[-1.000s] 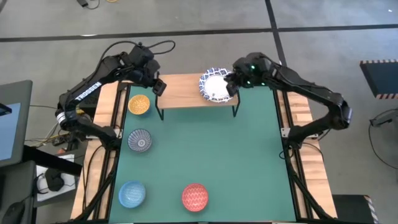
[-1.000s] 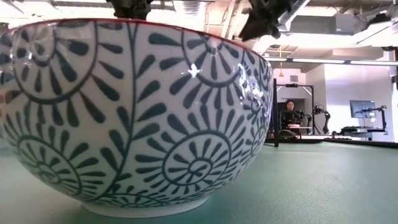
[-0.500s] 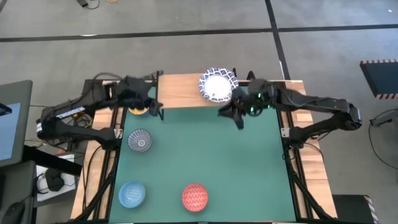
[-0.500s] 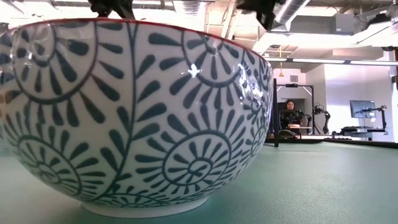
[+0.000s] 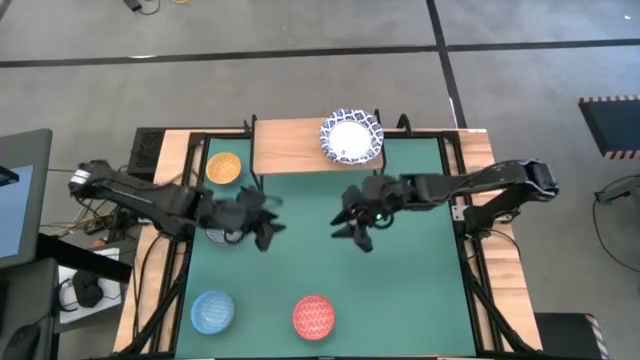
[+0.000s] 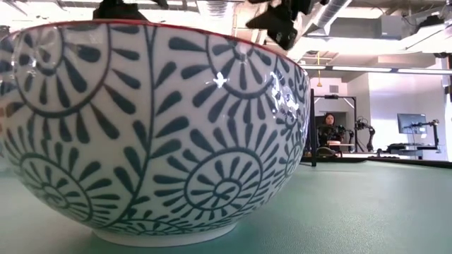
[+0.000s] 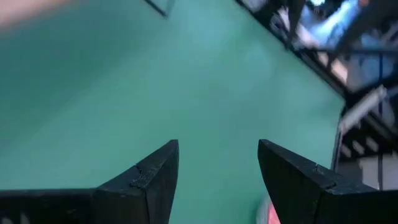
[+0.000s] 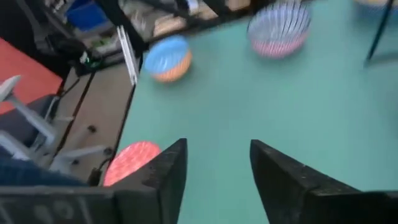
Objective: Place and stack bowls onto a shelf
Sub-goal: Put the red bowl on the shelf
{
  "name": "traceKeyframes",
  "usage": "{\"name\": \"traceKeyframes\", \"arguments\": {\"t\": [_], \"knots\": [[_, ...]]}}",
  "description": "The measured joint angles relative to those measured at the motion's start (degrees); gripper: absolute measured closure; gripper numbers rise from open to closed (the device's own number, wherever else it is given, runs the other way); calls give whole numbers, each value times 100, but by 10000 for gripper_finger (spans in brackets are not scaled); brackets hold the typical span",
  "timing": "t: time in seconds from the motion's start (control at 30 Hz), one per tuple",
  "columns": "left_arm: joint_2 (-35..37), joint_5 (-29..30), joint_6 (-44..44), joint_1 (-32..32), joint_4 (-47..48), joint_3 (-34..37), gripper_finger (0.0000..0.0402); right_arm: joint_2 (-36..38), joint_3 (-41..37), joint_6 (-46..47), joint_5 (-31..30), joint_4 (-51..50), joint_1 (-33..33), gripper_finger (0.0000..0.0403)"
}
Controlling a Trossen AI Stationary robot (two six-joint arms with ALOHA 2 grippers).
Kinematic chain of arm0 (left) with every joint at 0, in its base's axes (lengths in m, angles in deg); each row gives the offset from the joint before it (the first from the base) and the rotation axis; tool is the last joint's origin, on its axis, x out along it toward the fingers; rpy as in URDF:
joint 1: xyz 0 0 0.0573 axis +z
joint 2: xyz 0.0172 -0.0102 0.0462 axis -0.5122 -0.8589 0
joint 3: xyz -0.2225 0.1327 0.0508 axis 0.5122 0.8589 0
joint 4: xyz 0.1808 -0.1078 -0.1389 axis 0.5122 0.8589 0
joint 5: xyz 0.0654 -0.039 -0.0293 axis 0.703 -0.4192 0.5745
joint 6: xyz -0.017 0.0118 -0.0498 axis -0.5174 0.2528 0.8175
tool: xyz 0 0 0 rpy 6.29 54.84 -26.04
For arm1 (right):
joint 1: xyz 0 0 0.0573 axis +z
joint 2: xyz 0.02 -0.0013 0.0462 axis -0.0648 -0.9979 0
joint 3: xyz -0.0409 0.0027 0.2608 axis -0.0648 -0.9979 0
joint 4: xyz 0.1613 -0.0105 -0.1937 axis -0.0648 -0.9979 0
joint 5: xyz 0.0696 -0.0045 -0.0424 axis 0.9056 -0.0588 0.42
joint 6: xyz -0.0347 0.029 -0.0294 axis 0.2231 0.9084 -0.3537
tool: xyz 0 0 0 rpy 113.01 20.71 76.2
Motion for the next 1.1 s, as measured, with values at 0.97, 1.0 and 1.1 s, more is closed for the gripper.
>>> {"name": "traceKeyframes", "arguments": {"t": [0.97, 1.0, 1.1], "knots": [[-1799, -807, -492, -1418, -1189, -3, 199, -2636, 220, 4073, -1947, 841, 2335, 168], [-1814, -790, -414, -1420, -1249, -16, 199, -2637, 212, 4115, -1945, 836, 2364, 168], [-1816, -768, -299, -1463, -1171, -2, 199, -2633, 219, 4161, -1945, 879, 2386, 172]]}}
